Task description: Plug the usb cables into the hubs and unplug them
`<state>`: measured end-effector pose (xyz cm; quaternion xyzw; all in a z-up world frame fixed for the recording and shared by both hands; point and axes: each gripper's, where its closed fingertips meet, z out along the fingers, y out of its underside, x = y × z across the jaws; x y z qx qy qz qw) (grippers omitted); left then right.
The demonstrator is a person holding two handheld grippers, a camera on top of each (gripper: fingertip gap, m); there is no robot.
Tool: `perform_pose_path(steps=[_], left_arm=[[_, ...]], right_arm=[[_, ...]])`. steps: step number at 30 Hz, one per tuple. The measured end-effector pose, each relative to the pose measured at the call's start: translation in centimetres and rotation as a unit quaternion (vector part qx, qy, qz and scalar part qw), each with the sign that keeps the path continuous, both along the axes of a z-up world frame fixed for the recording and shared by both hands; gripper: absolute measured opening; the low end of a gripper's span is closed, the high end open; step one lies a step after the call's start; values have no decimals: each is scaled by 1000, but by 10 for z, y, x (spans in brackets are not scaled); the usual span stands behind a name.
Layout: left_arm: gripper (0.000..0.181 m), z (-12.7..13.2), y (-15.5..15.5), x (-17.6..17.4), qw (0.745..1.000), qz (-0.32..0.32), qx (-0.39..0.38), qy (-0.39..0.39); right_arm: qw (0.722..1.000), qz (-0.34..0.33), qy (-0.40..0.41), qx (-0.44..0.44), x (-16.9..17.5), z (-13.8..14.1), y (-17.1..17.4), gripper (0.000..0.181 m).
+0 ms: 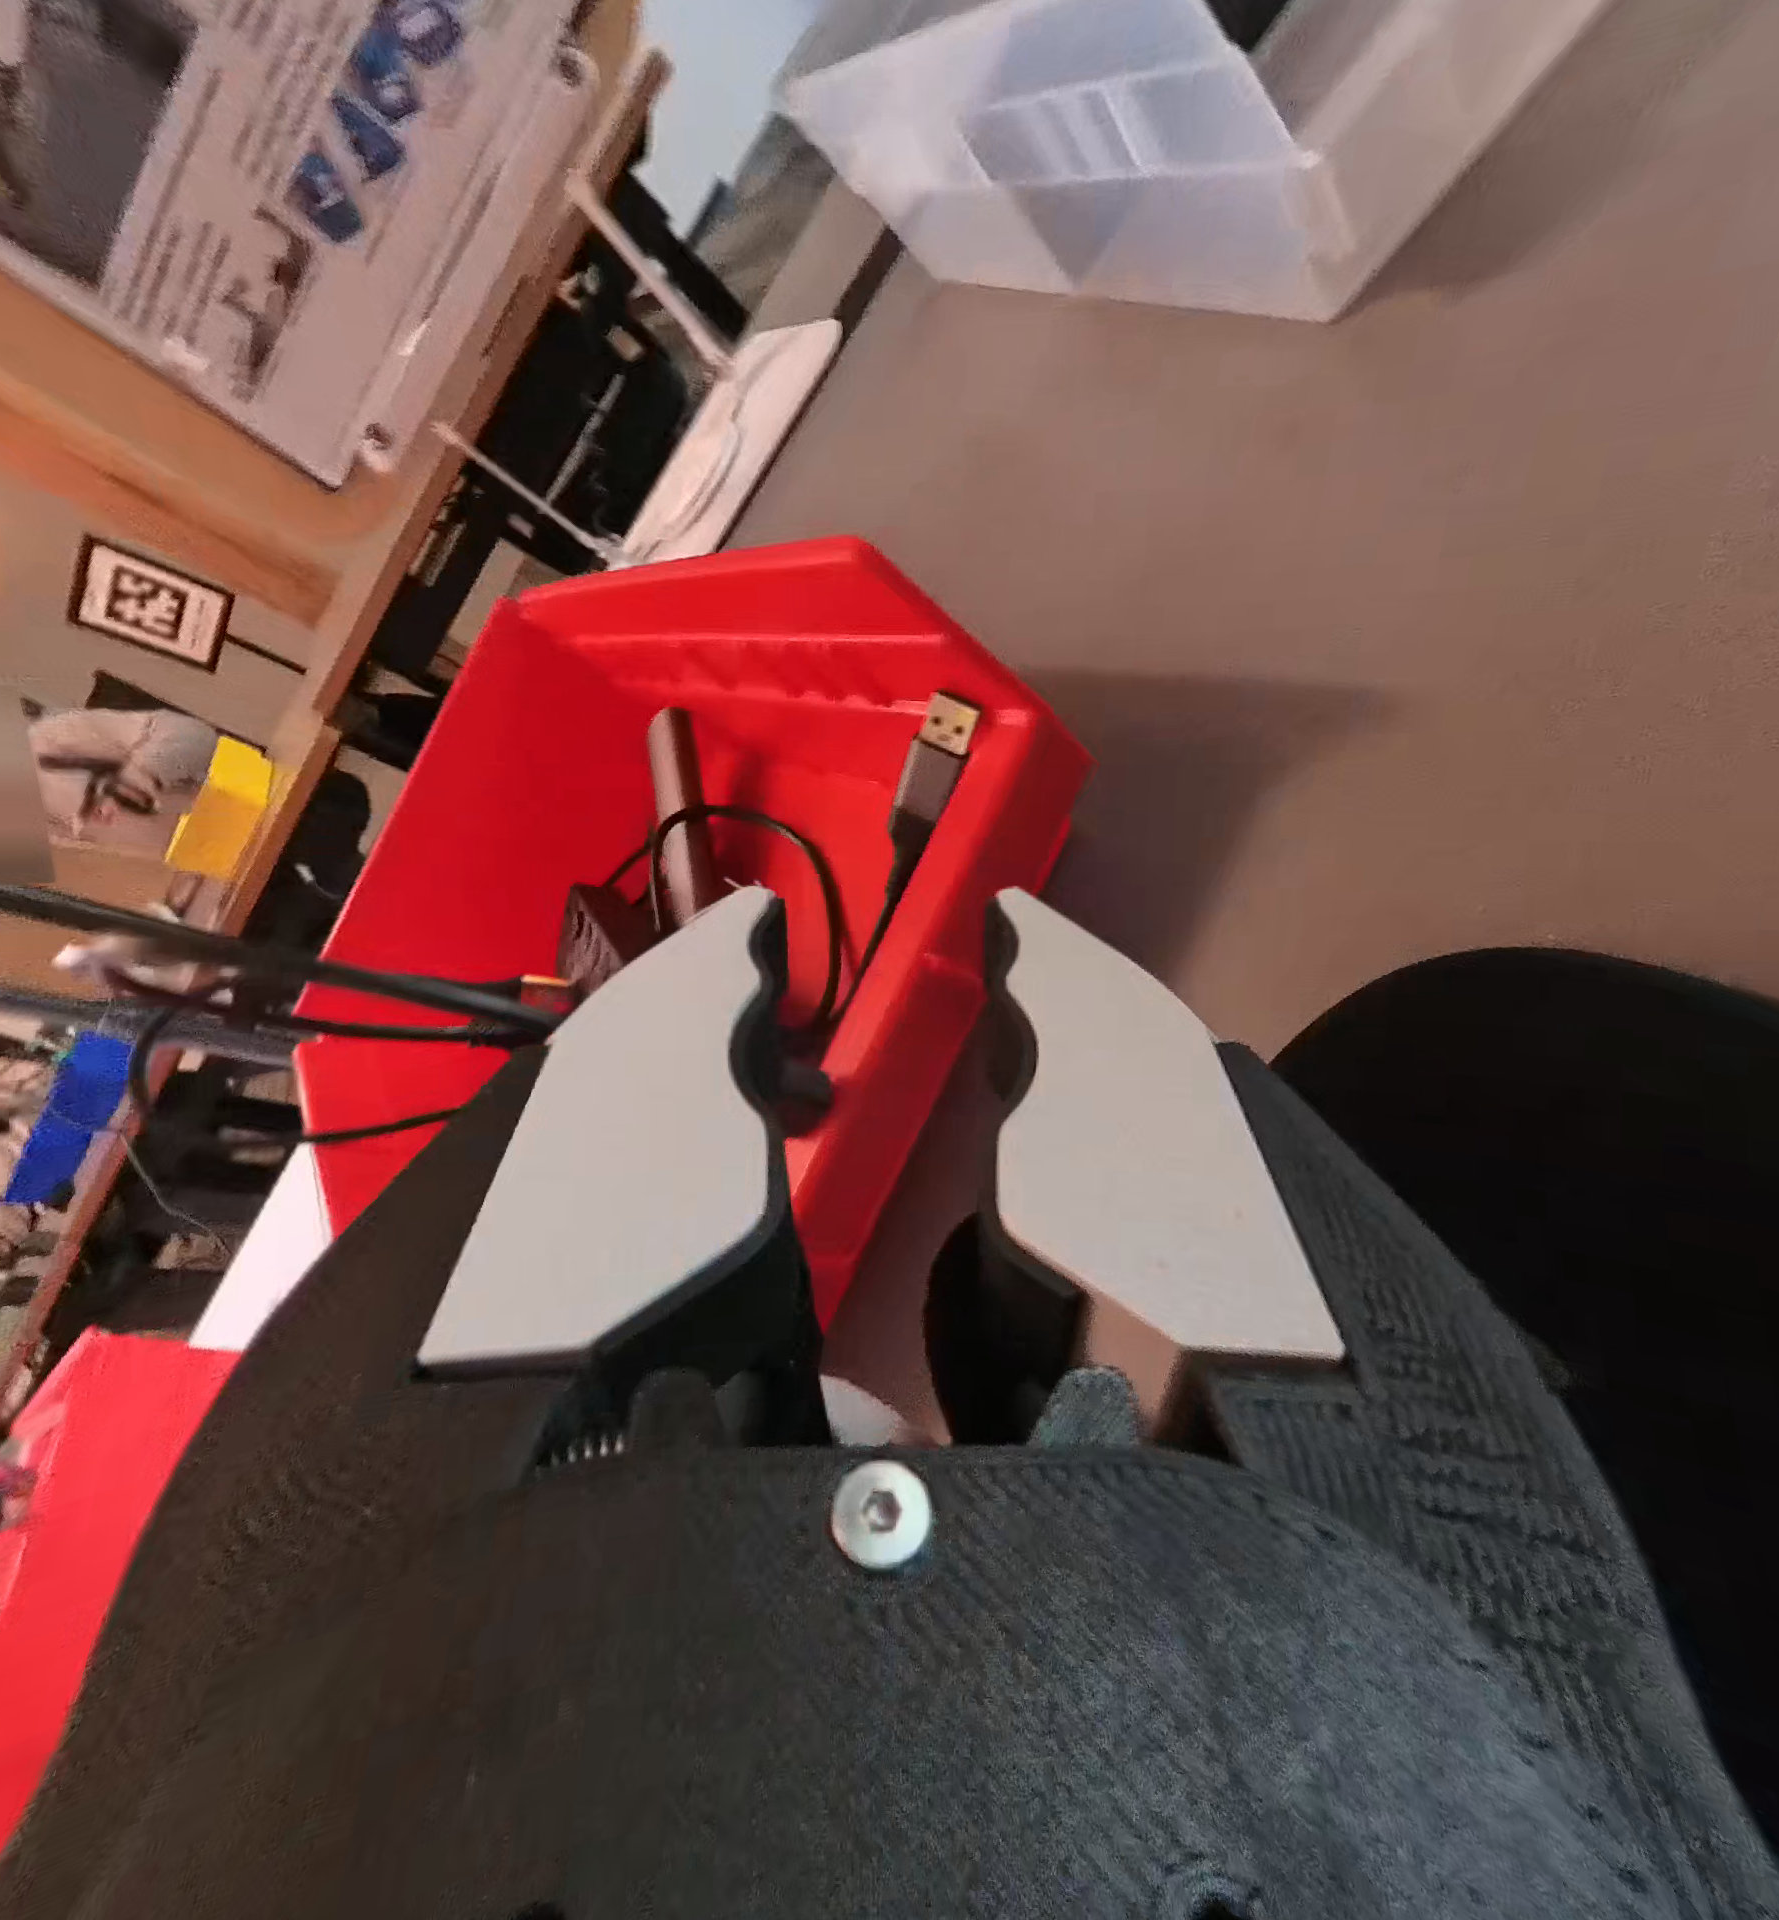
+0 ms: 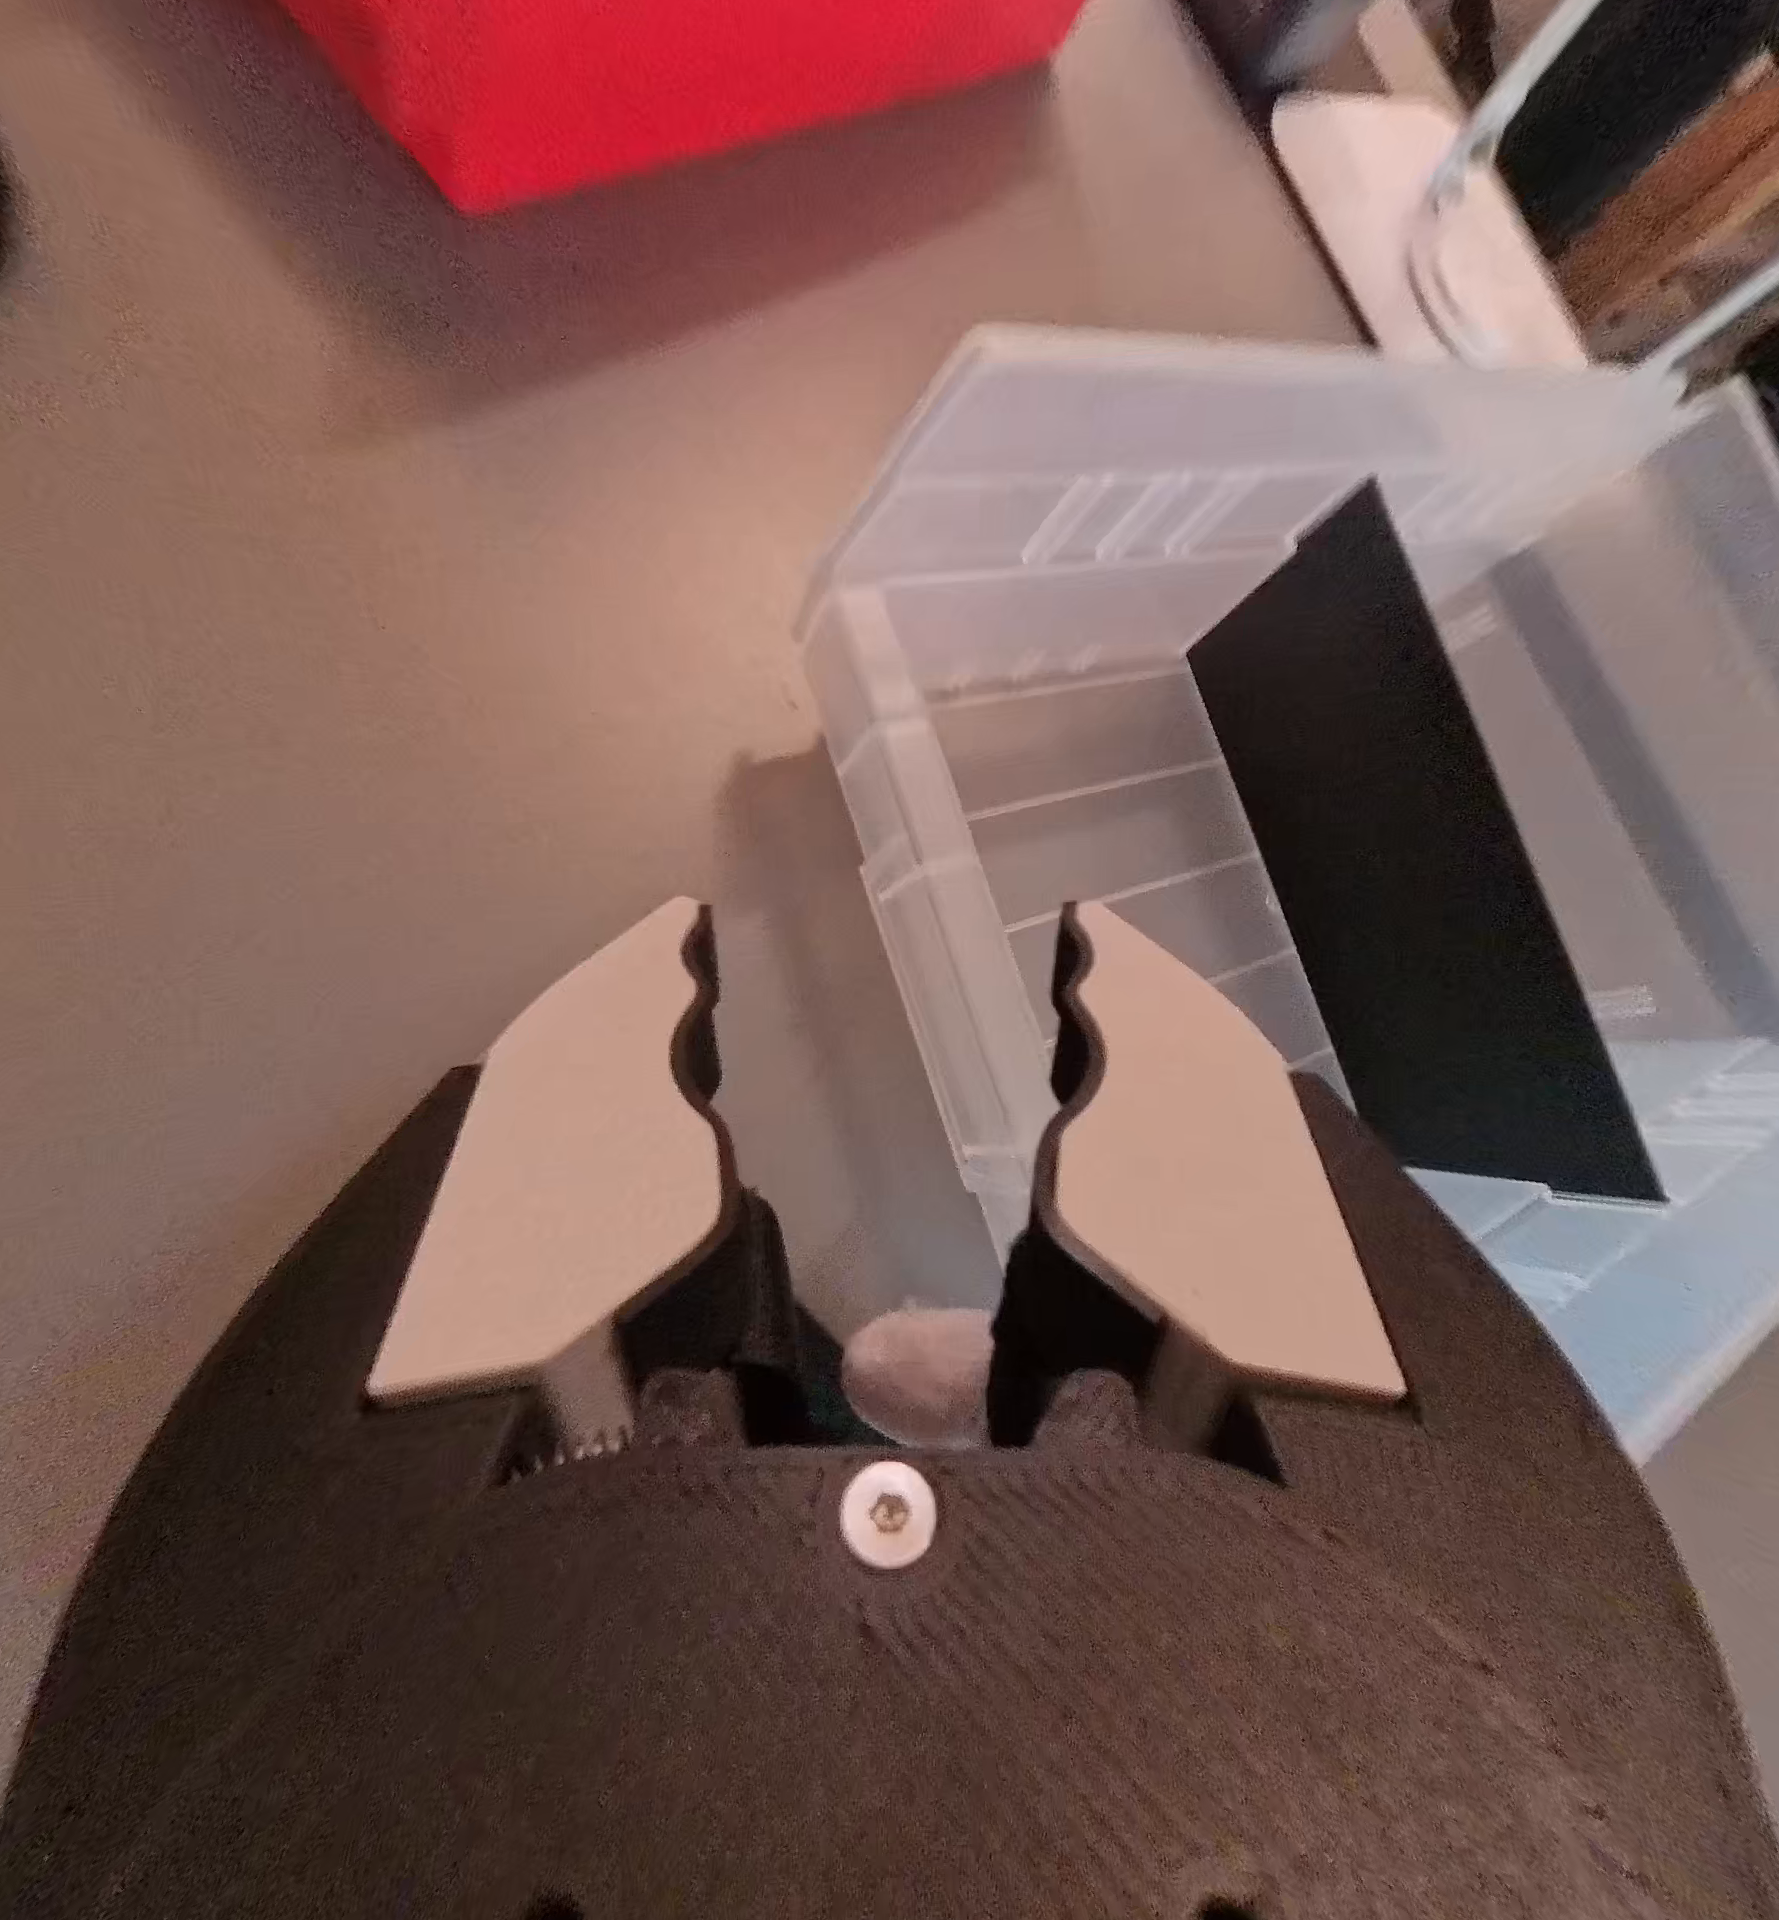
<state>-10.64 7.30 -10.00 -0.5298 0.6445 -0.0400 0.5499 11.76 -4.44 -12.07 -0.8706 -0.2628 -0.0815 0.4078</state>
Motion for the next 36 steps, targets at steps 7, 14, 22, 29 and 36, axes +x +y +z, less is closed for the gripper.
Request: perform_pose_path(steps=[7, 14, 22, 29, 36], left_arm=[[45, -57, 42, -2, 983, 63, -78, 152], [43, -66, 55, -16, 983, 87, -63, 149], [44, -66, 71, -57, 977, 132, -83, 143], [44, -67, 76, -116, 978, 113, -93, 150], [44, -67, 65, -157, 978, 87, -94, 166]], right_arm=[[997, -59, -38, -30, 25, -42, 14, 74], [988, -103, -92, -72, 63, -48, -3, 45], [974, -161, -81, -139, 132, -49, -74, 48], [962, -217, -79, -147, 186, -48, -139, 46], [953, -234, -101, -164, 210, -49, -198, 43]])
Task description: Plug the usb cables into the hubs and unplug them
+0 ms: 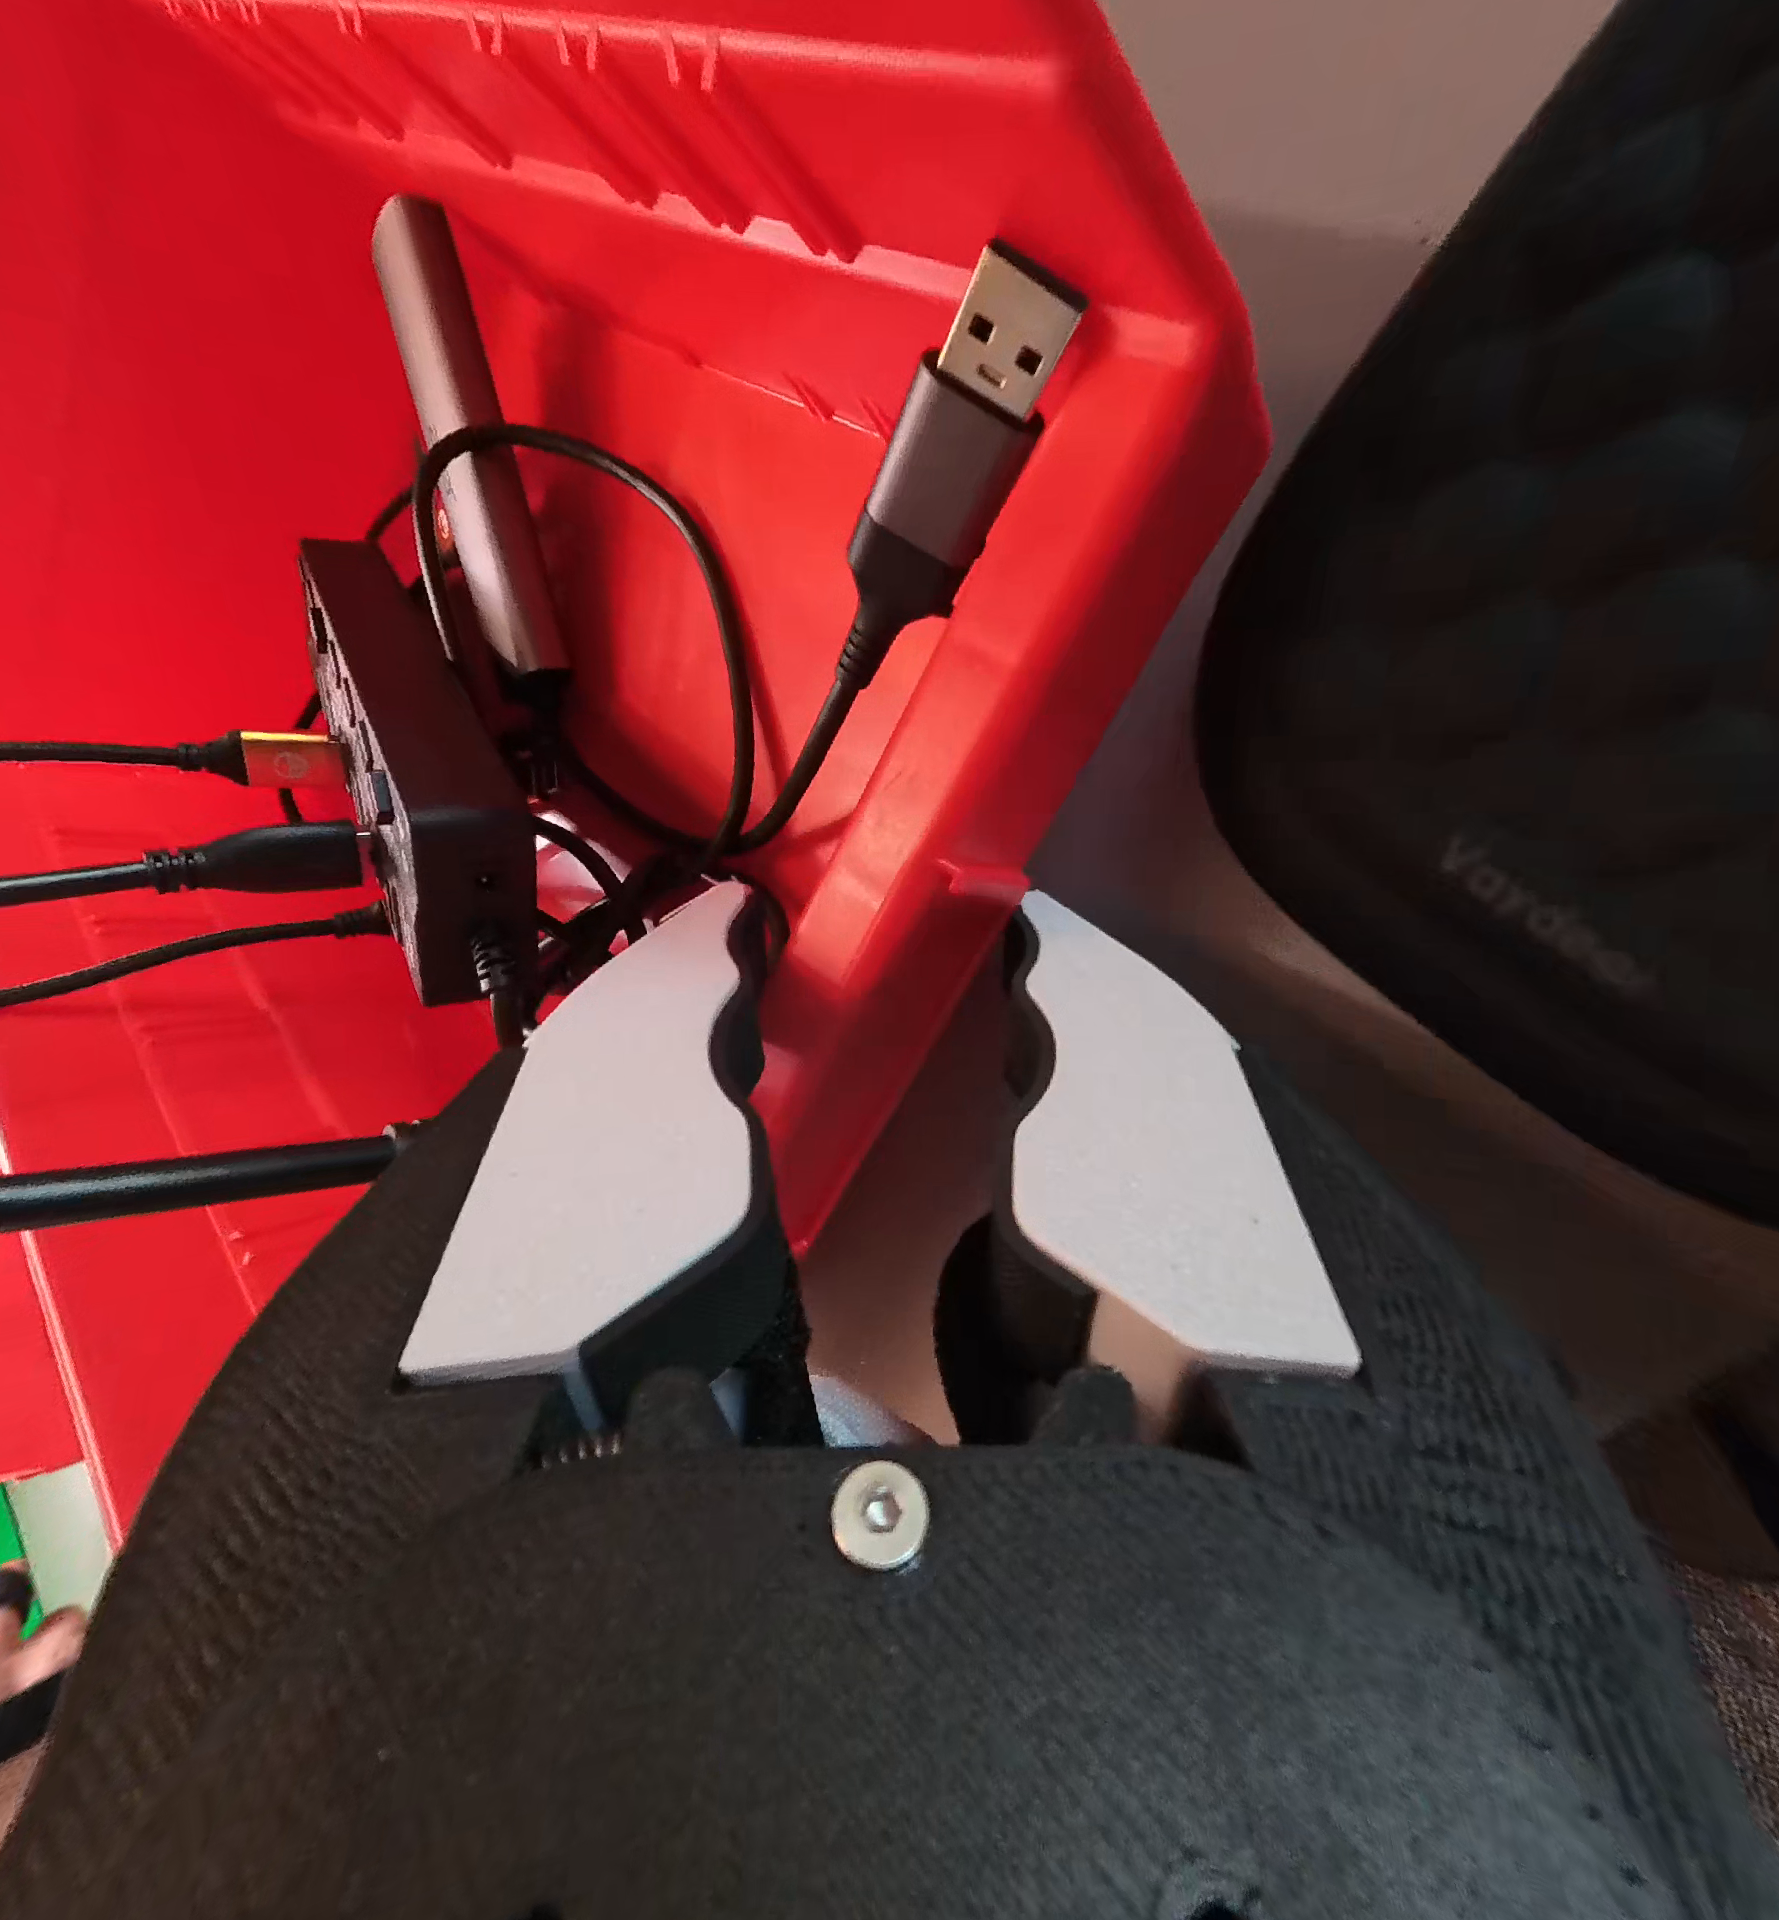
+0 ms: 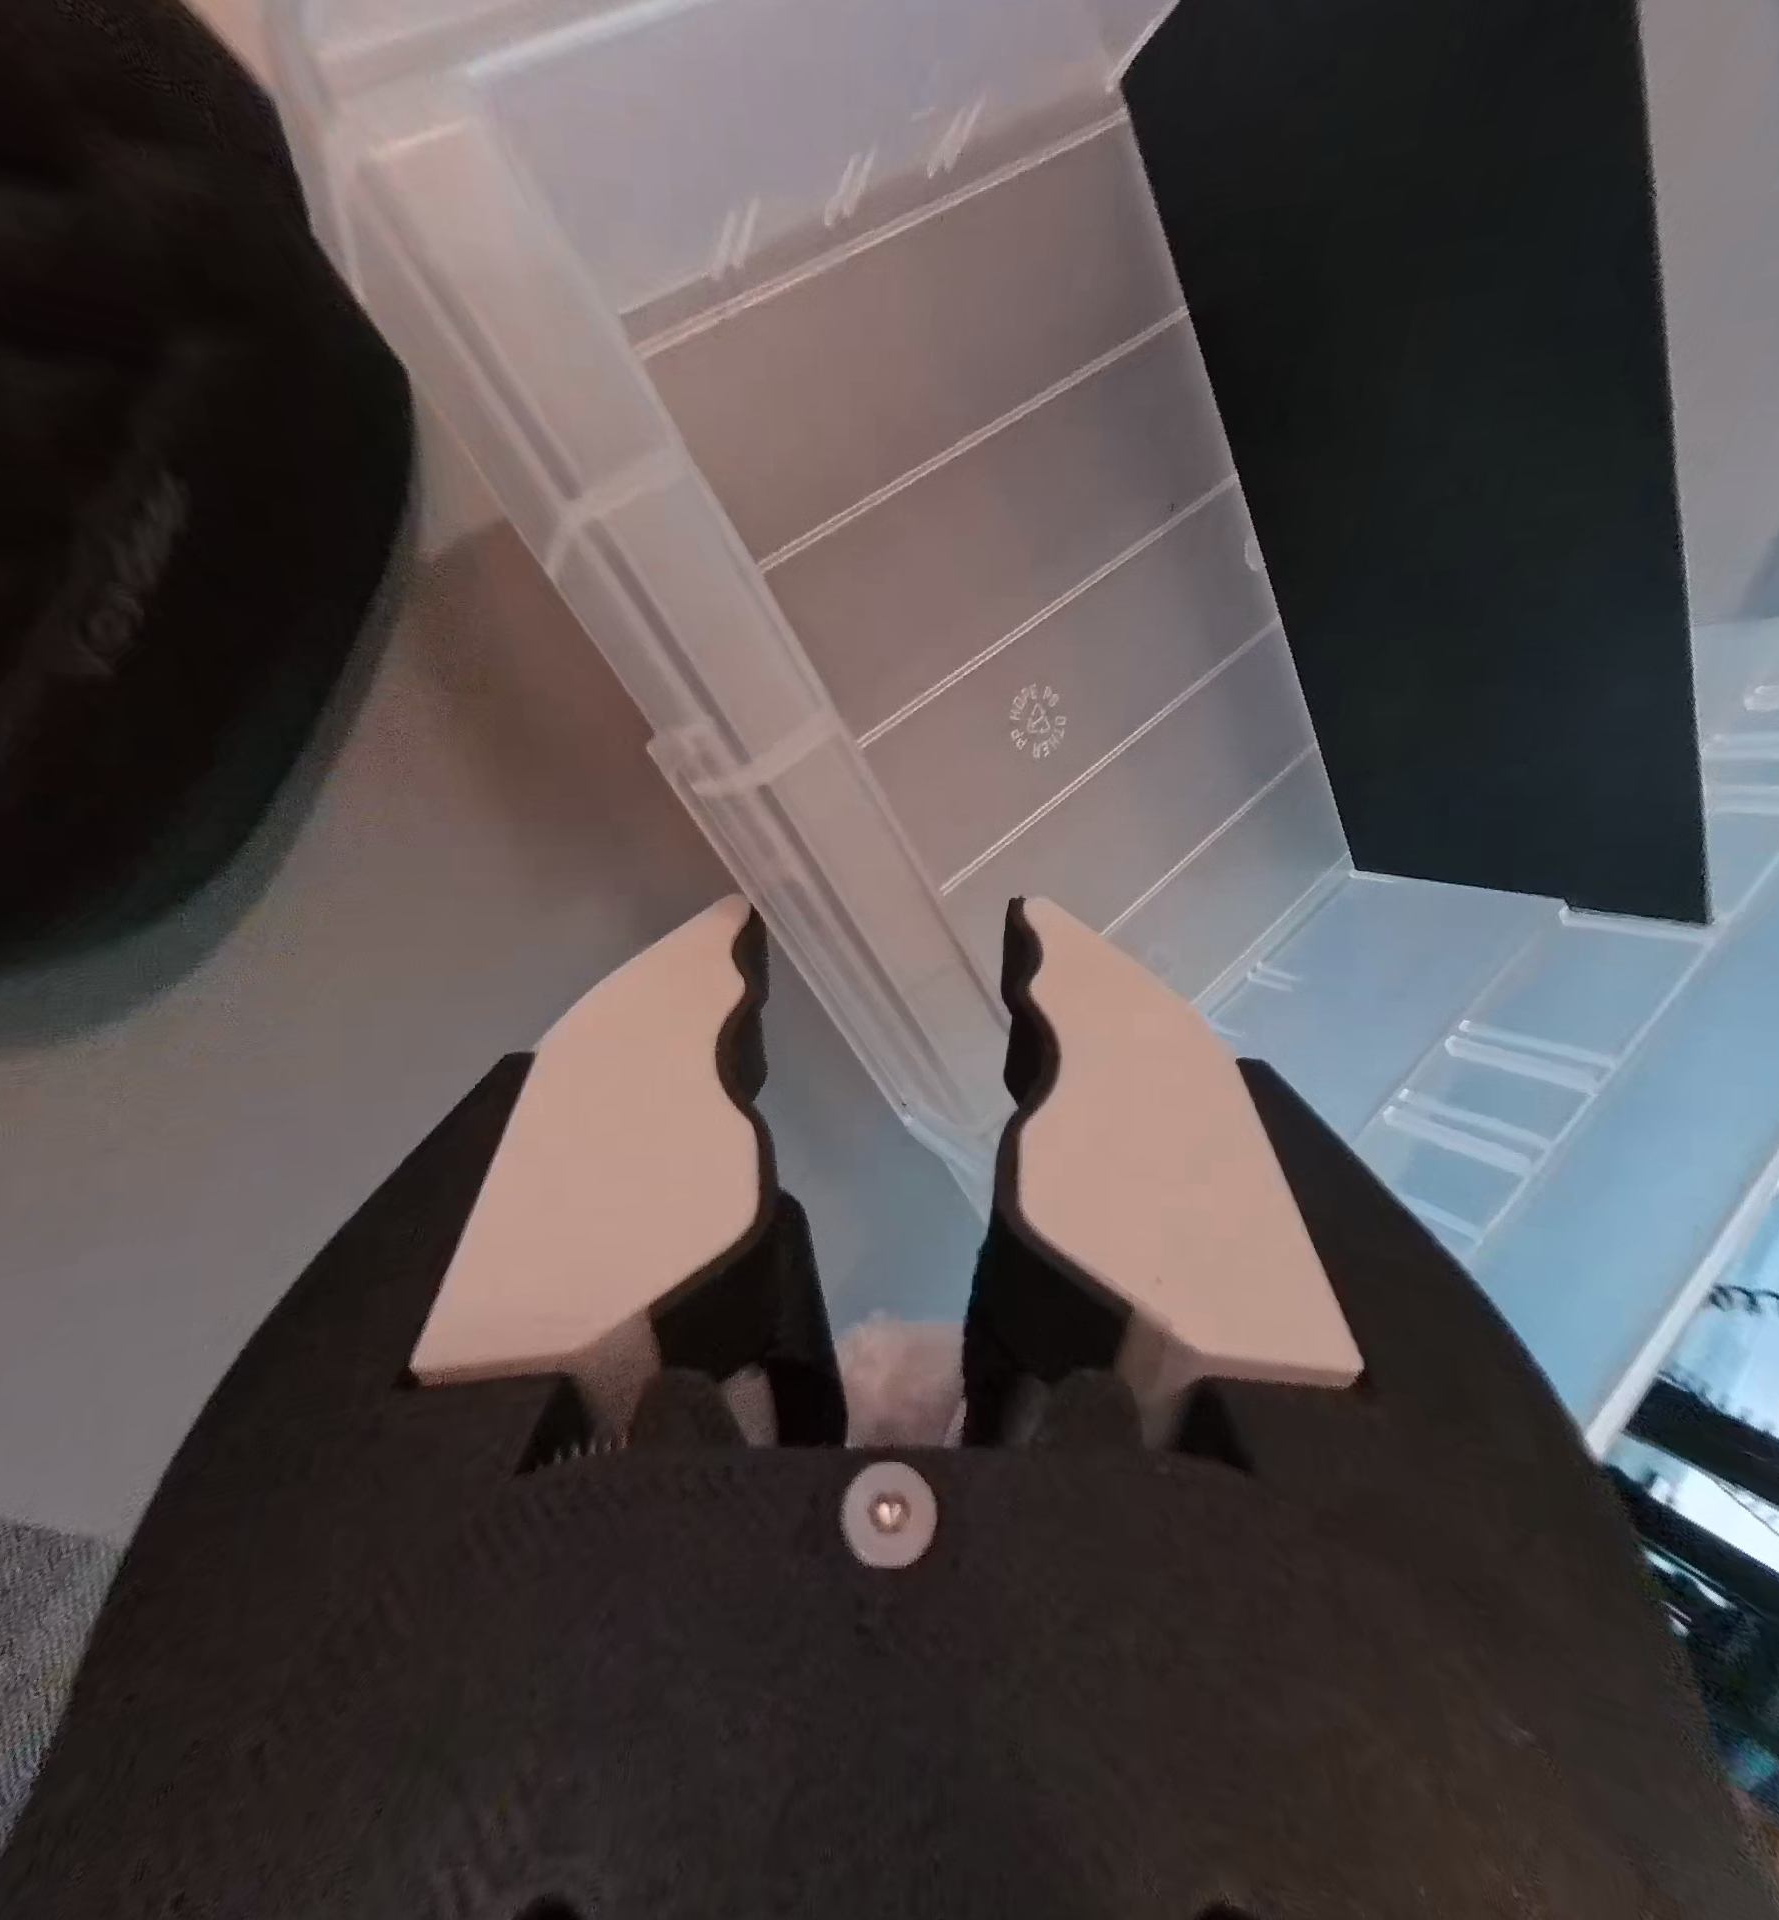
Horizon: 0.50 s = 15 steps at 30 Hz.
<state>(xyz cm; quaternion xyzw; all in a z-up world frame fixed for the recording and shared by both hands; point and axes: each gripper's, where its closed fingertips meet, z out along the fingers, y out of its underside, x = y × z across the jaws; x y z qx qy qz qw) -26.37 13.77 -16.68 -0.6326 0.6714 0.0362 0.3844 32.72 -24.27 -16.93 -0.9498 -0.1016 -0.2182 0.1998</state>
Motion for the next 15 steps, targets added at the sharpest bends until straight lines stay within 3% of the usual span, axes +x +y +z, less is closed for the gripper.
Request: perform_pose_path(steps=[15], left_arm=[[44, -1, -1, 2, 999, 53, -10, 6]], right_arm=[[1000, -16, 10, 14, 2, 1, -8, 44]])
